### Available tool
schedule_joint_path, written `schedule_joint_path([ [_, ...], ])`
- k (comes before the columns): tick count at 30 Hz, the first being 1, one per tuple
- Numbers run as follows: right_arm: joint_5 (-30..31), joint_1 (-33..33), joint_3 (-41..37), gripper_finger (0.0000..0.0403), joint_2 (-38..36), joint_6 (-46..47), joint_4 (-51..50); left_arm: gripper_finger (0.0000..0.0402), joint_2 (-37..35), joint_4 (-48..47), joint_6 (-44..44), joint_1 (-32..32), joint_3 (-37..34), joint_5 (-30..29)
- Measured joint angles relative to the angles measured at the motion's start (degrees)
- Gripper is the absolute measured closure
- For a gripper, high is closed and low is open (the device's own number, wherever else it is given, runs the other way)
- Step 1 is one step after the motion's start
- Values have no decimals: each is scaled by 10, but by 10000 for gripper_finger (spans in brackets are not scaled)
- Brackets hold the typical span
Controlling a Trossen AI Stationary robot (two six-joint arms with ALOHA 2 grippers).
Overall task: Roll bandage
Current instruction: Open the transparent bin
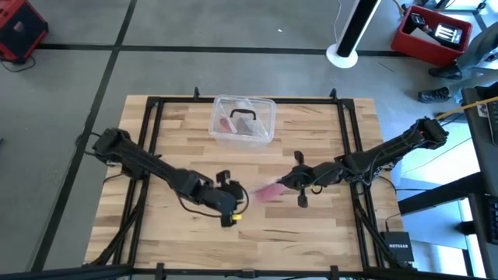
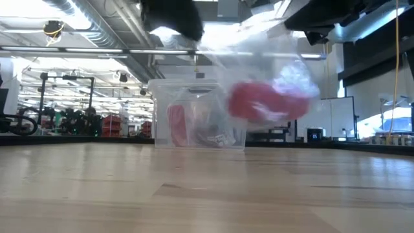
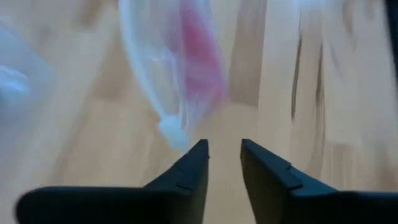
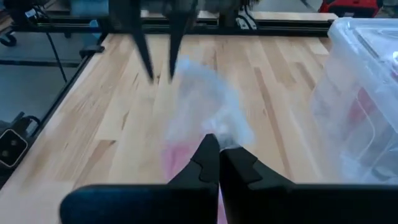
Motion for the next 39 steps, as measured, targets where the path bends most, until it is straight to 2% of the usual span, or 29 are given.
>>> schedule_joint_path([
  [5, 1, -1, 0, 403, 3, 28, -26, 275, -67, -58, 39, 7, 13, -13],
  [9, 6, -3, -1, 402, 16, 47, -39, 268, -134, -97, 63, 7, 13, -73],
  [13, 4, -5, -1, 391, 34, 62, -39, 271, -189, -113, 93, 18, -32, -150],
  [15, 11, -5, -1, 379, 45, 62, -37, 273, -220, -110, 96, 39, -64, -158],
  [19, 49, -9, -1, 344, 62, 64, -41, 272, -268, -71, 98, 102, -136, -131],
  [22, 55, -29, -1, 303, 63, 62, -45, 263, -294, -39, 98, 149, -174, -85],
  [26, 56, -56, 21, 248, 49, 60, -122, 247, -310, -24, 80, 184, -201, -30],
  [33, 60, -69, 111, 195, 36, 59, -308, 229, -320, -25, 50, 187, -201, -21],
  [36, 62, -68, 142, 190, 35, 60, -334, 231, -329, -25, 46, 182, -201, -20],
  [39, 71, -68, 145, 190, 35, 61, -319, 232, -332, -25, 52, 175, -201, -20],
])
